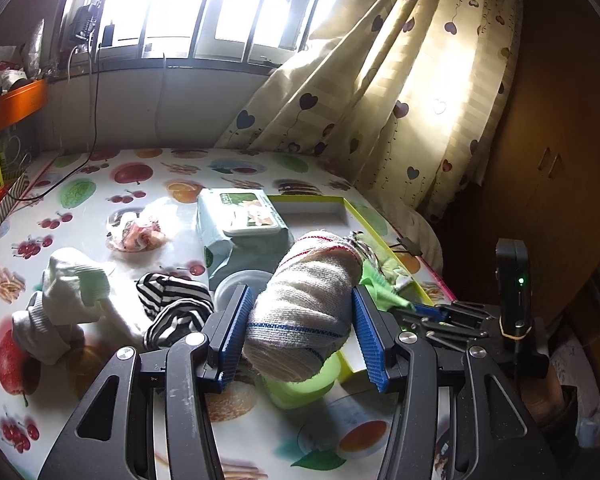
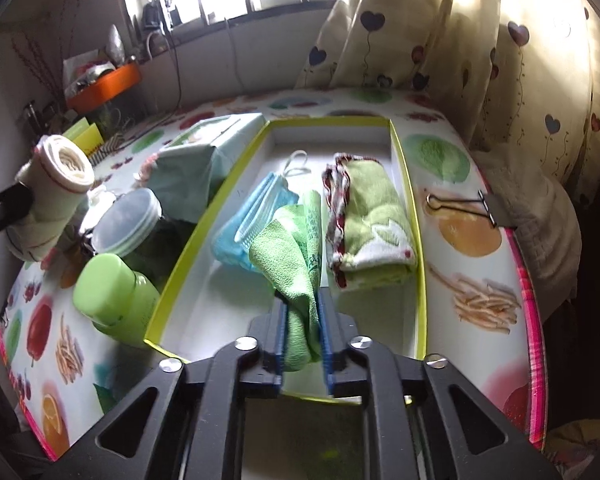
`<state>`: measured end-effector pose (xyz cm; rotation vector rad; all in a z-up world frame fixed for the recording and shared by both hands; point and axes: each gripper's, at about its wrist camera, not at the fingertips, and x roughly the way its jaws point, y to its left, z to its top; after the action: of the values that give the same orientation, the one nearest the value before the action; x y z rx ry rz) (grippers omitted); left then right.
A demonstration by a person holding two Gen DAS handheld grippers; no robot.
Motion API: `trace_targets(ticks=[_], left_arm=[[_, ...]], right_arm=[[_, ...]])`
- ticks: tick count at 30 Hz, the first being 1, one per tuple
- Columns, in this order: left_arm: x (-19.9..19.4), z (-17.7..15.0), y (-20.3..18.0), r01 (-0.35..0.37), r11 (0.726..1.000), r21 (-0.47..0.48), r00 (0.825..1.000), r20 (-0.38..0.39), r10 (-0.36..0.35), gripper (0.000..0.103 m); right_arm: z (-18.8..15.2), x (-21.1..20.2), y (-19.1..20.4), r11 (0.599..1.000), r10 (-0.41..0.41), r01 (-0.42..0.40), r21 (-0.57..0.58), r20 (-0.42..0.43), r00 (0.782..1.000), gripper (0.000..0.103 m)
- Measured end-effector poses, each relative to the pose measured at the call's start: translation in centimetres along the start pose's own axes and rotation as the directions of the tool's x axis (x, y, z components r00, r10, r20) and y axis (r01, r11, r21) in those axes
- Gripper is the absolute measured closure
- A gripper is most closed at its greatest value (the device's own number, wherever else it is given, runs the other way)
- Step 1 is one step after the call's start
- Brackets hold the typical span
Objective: Organize soft objects
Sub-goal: 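Lower the green cloth into the tray and open the right tool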
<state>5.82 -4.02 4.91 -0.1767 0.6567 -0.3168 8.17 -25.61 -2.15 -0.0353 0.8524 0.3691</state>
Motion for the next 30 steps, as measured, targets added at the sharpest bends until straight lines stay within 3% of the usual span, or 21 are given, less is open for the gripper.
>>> trace_targets(ticks=[2, 3, 15, 30], left_arm=[[0.3, 0.1, -0.5, 0.003, 1.000, 0.007, 1.000, -0.005, -0.003, 0.051], [0.5, 0.2, -0.7, 0.005, 1.000, 0.011, 1.000, -0.008, -0.005, 0.051], [4.5, 0.5, -3.8, 0.047, 0.998, 0.049, 0.997, -0.065, -0.044, 0.051], [11.0, -1.1, -6.8, 0.113, 0.987, 0.118, 0.971, -0.224, -0.084, 0.051]], right_arm=[[-0.3, -0.4, -0.2, 1.000, 0.005, -0.005, 0.007, 0.011, 1.000, 0.056], [-0.3, -0.8, -0.2, 1.000, 0.011, -0.011, 0.006, 0.025, 1.000, 0.054], [-0.2, -3.4, -1.6, 0.999, 0.017, -0.021, 0.035, 0.119, 0.993, 0.053], [-0.7, -3.6, -4.6, 0.994, 0.014, -0.029, 0.102, 0.144, 0.989, 0.053]])
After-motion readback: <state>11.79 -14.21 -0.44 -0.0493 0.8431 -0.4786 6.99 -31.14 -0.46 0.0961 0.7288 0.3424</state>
